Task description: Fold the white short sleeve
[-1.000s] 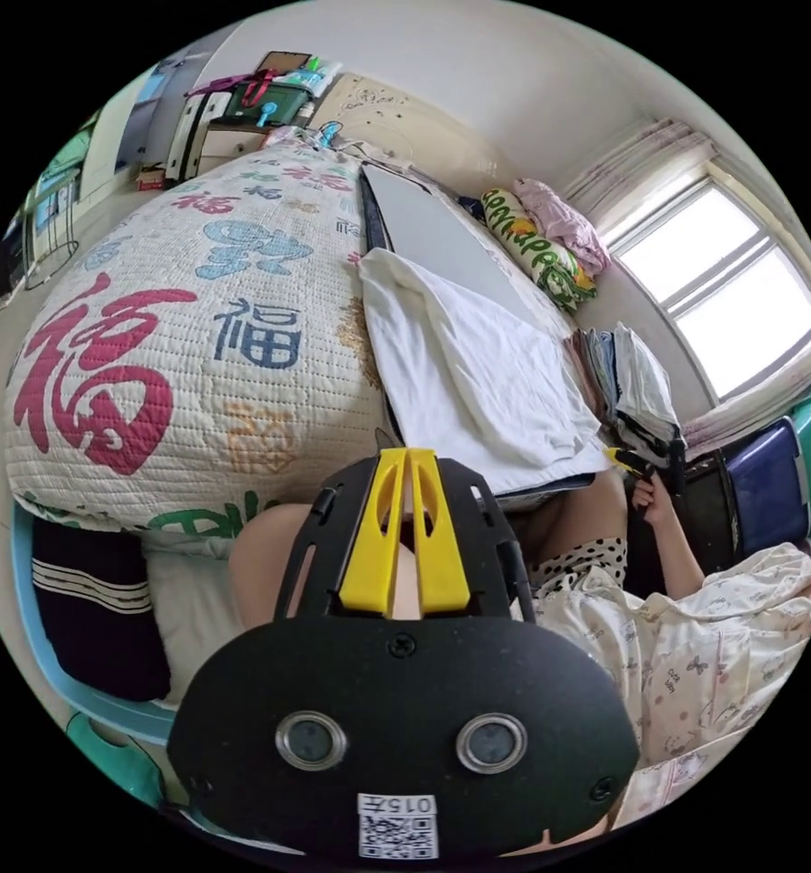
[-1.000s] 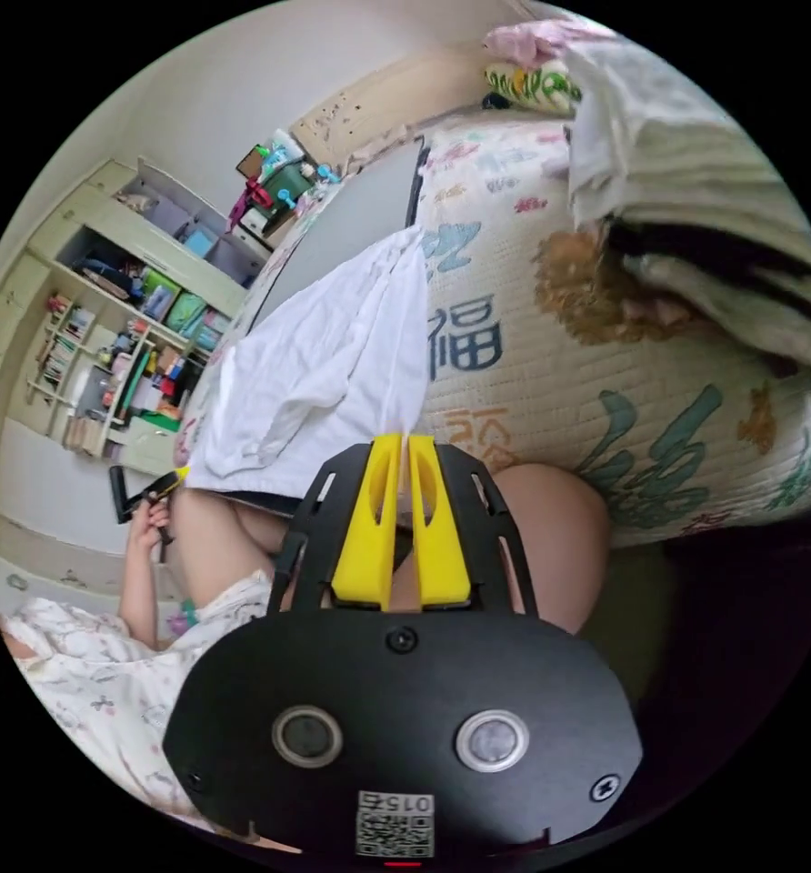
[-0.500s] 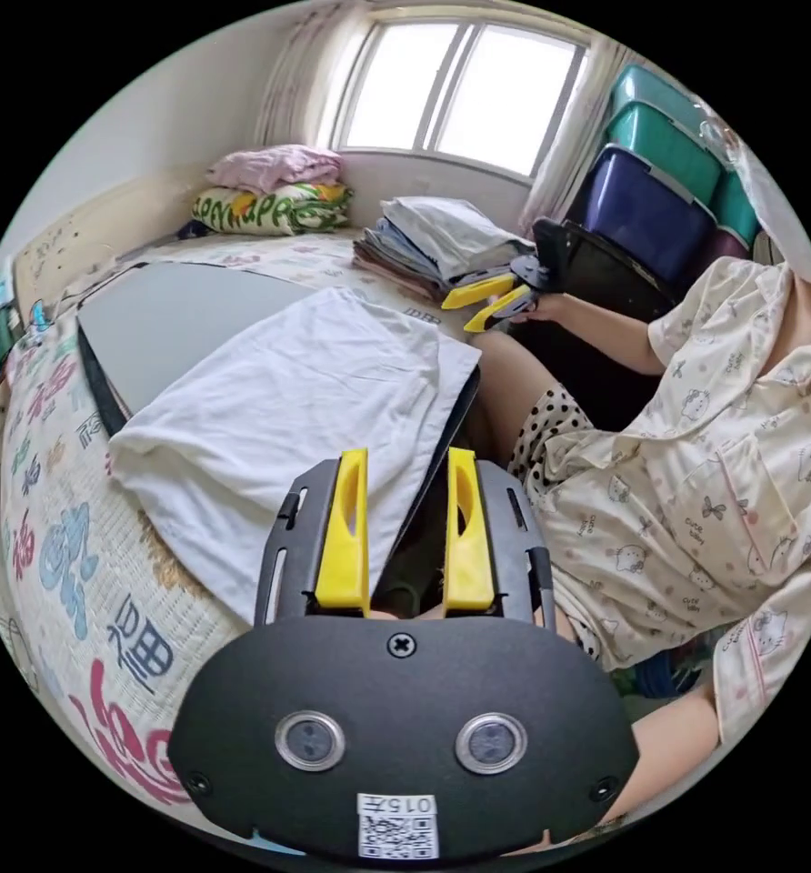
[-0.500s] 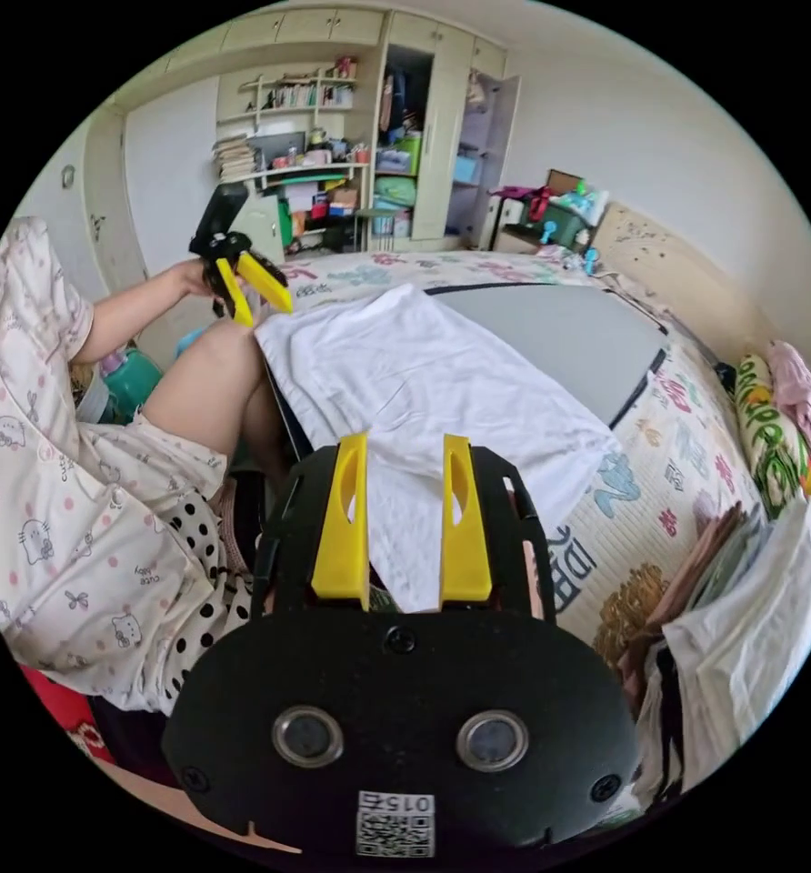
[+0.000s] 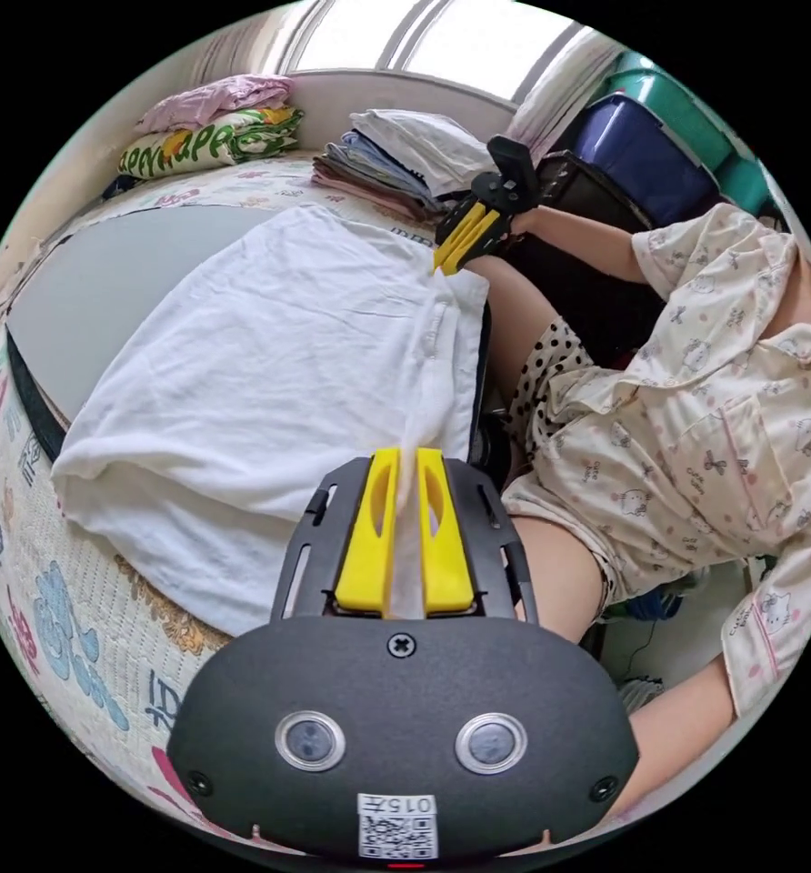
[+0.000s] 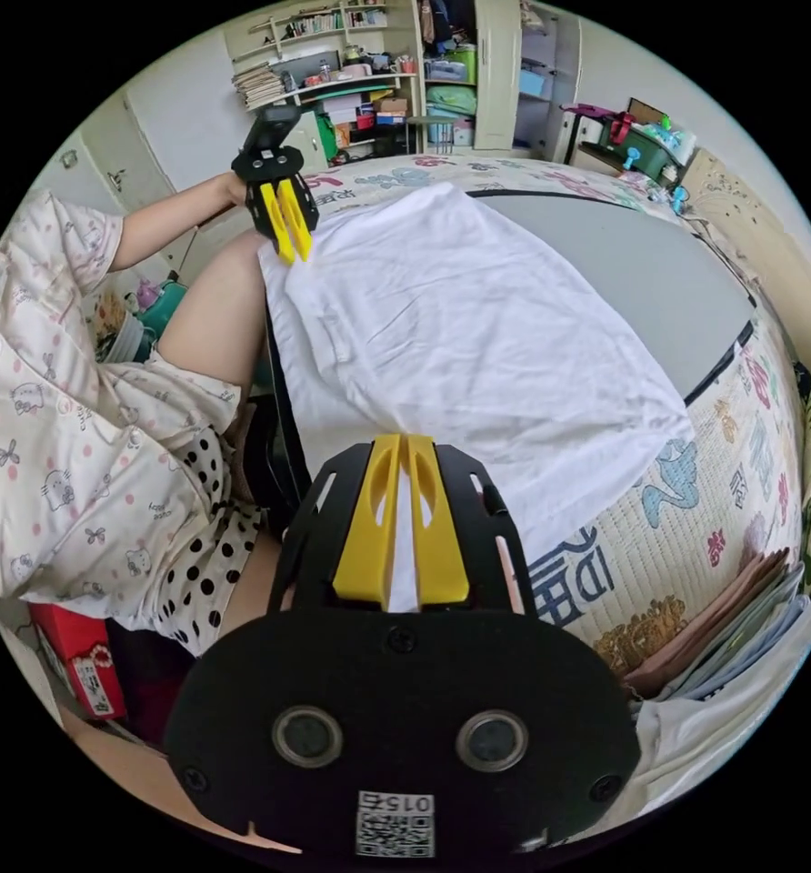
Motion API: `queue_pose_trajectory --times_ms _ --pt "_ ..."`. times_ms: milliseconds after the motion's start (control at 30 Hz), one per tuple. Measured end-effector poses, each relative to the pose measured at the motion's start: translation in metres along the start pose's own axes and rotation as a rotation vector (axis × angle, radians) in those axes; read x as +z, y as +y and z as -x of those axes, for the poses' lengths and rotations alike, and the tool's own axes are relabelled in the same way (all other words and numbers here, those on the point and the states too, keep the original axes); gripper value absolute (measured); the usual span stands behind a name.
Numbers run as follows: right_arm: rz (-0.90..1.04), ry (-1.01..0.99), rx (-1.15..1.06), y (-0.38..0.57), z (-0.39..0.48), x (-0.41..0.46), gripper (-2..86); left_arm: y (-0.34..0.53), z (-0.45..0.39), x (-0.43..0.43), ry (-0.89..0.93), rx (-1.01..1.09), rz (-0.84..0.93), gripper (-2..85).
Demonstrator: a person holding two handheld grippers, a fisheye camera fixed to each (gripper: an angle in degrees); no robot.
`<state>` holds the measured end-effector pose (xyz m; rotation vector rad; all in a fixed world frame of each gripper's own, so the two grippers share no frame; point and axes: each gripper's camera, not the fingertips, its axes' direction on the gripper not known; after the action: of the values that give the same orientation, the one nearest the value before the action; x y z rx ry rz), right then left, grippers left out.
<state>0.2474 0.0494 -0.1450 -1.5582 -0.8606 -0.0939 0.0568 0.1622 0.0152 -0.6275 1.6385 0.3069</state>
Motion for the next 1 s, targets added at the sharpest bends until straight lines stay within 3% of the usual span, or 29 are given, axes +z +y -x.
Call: queue_pose_trajectory --times_ms 167,333,433,500,600,700,900,1000 --pt "-0.044 -0.046 0.047 -0.027 -0.039 -0.017 -0.5 -0.007 0.032 -0.039 -0.012 -0.005 -0.092 -0.4" --pt "-0.114 0.123 0.126 -0.107 -0.133 -0.065 -0.5 -0.061 0.154 -0.145 -0.142 -0.09 -0.242 -0.4" --pt "-0.195 0.314 0.249 -0.189 -0.218 -0.092 0.0 -0.11 0.26 -0.218 -0.306 -0.25 -0.397 0.4" --pt "-0.308 0.456 0.429 -0.246 -0.285 -0.101 1.4 -0.123 0.316 -0.252 -0.495 -0.44 -0.605 3.4" --pt "-0.424 0.457 0.622 -0.27 -0.328 -0.089 5.1 -0.106 0.327 -0.238 -0.514 -0.571 -0.78 8.3" --pt "-0.408 0.24 0.425 -0.273 -0.31 -0.046 7.5 -0.095 0.288 -0.169 -0.437 -0.414 -0.661 10.0" --pt "-0.16 0.247 0.242 -0.277 -0.282 0.05 9.6 -0.085 0.238 -0.011 -0.451 -0.251 -0.252 10.4" --pt "-0.061 0.247 0.23 -0.287 -0.296 0.068 10.9 -0.082 0.242 0.028 -0.461 -0.243 -0.171 11.2"
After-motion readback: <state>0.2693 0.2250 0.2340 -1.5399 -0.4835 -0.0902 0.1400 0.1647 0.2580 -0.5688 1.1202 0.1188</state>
